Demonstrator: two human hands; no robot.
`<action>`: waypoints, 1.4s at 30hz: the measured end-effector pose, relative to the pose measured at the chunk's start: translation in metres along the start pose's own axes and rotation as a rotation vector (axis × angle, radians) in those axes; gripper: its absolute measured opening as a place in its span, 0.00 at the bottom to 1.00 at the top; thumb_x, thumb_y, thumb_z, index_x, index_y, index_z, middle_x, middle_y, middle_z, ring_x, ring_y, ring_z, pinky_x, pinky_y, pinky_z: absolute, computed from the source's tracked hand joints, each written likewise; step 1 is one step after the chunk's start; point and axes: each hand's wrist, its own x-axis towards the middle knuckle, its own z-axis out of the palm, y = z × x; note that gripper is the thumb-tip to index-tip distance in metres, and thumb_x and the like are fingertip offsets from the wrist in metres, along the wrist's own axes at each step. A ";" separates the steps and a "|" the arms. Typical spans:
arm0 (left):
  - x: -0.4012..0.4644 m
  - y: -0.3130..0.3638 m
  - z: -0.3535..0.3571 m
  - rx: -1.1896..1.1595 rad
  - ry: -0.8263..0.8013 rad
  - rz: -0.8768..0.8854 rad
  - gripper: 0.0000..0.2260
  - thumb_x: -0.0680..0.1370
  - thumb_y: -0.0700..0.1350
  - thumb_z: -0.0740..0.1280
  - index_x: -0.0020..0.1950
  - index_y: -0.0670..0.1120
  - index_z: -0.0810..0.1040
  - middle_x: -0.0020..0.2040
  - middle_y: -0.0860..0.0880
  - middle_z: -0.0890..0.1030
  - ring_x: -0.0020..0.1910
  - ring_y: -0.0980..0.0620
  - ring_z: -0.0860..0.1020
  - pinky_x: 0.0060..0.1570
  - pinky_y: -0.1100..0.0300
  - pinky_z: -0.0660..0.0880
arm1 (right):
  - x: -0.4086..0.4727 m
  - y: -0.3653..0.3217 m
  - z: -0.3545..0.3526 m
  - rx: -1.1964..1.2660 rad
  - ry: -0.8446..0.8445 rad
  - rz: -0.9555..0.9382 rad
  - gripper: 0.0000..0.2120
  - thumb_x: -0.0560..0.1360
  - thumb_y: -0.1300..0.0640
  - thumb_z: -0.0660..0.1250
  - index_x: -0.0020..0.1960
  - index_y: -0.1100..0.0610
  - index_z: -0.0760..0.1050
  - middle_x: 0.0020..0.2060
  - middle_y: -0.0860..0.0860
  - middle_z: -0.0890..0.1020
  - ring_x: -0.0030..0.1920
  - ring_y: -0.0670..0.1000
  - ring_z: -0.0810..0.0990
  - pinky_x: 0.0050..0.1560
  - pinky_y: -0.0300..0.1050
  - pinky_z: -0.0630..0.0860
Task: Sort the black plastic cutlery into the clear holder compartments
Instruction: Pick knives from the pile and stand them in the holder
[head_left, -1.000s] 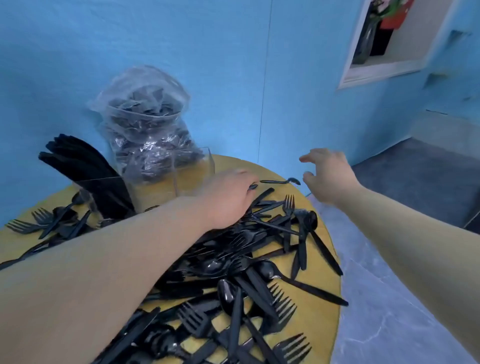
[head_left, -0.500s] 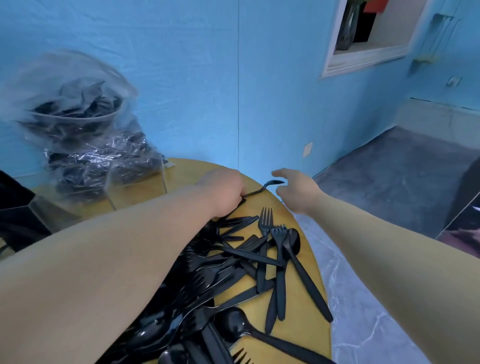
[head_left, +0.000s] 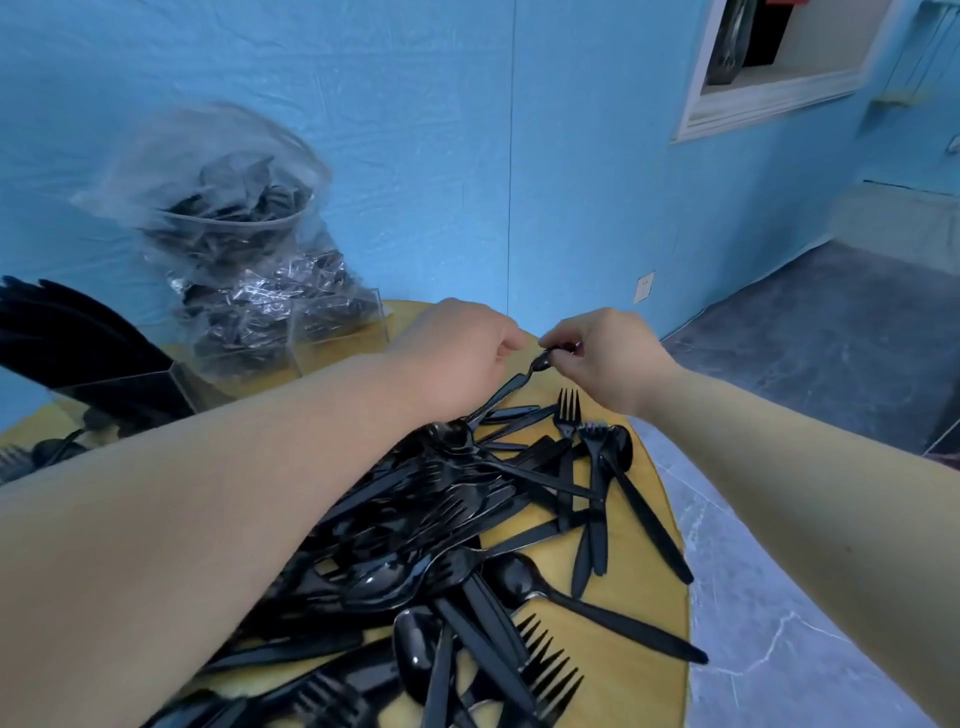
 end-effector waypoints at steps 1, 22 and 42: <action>-0.013 0.000 -0.005 -0.007 0.013 0.012 0.10 0.77 0.39 0.61 0.45 0.55 0.71 0.41 0.52 0.72 0.45 0.48 0.77 0.46 0.56 0.72 | -0.004 -0.006 -0.002 0.001 -0.011 -0.006 0.13 0.78 0.58 0.61 0.59 0.55 0.79 0.54 0.50 0.82 0.54 0.50 0.79 0.47 0.35 0.67; -0.109 0.005 0.003 0.030 -0.093 -0.064 0.22 0.76 0.60 0.64 0.67 0.56 0.72 0.66 0.56 0.73 0.61 0.53 0.73 0.60 0.54 0.73 | -0.108 -0.015 0.003 0.058 -0.038 0.144 0.16 0.78 0.52 0.61 0.65 0.53 0.74 0.59 0.51 0.76 0.59 0.51 0.73 0.52 0.38 0.65; -0.116 -0.049 0.002 0.167 0.268 -0.174 0.10 0.76 0.46 0.68 0.57 0.48 0.78 0.55 0.50 0.77 0.53 0.47 0.76 0.48 0.54 0.75 | -0.094 -0.035 0.020 0.124 -0.043 0.018 0.14 0.76 0.59 0.64 0.61 0.52 0.77 0.62 0.48 0.74 0.53 0.44 0.71 0.51 0.33 0.63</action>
